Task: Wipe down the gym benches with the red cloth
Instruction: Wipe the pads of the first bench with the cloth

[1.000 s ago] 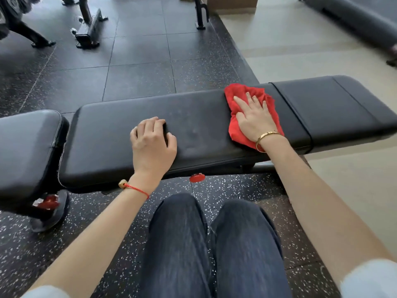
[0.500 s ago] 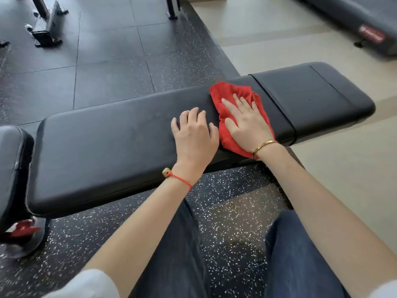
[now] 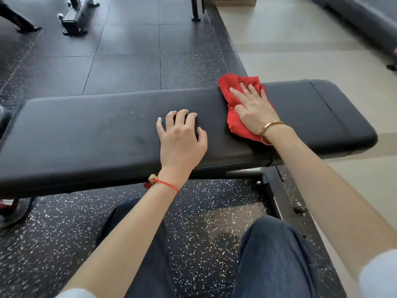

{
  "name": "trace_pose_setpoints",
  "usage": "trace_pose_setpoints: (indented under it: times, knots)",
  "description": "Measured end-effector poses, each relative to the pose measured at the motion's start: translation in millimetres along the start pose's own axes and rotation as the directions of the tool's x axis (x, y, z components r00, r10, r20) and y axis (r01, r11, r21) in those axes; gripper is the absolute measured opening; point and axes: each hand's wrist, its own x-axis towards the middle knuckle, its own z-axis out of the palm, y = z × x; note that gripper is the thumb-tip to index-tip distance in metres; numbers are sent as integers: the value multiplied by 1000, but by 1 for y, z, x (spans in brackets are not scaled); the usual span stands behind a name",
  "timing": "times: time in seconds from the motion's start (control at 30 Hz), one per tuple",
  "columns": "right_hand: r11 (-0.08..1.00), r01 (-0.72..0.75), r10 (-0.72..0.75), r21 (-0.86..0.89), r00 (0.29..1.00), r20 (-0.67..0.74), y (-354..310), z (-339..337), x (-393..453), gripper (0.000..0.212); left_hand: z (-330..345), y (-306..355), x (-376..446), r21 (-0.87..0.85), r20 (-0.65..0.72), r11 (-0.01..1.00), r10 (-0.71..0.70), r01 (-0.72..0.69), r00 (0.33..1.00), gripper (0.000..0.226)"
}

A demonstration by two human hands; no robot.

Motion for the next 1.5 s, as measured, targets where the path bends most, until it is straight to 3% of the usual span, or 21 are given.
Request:
trace_pose_setpoints:
  times: [0.3,0.43,0.57,0.77,0.87,1.13,1.37,1.5]
  knots:
    - [973,216,-215,77,976,-30,40,-2,-65,57,-4,5,-2,-20,-1,999,-39,39,999,39]
    - [987,132,-132,91,991,-6,61,-10,-40,58,2,21,0,-71,50,987,-140,144,989,42]
    - [999,35,-35,41,999,-11,57,-14,0,57,14,43,4,-84,5,978,-192,191,981,38]
    - [955,292,-291,47,956,-21,62,-9,-34,56,18,47,5,-35,-92,980,-197,195,976,36]
    - [935,350,-348,55,936,-50,86,-10,-60,56,19,47,6,-27,-113,982,-191,189,975,35]
    - [987,154,-153,41,988,-24,92,-14,-11,58,19,46,5,-15,-114,985,-170,169,979,37]
    - [935,348,-346,70,937,-39,70,-3,-50,58,19,42,4,-20,-109,989,-149,147,983,37]
    - [951,296,-290,87,954,-79,99,-7,-68,57,20,42,2,1,-78,991,-135,135,988,39]
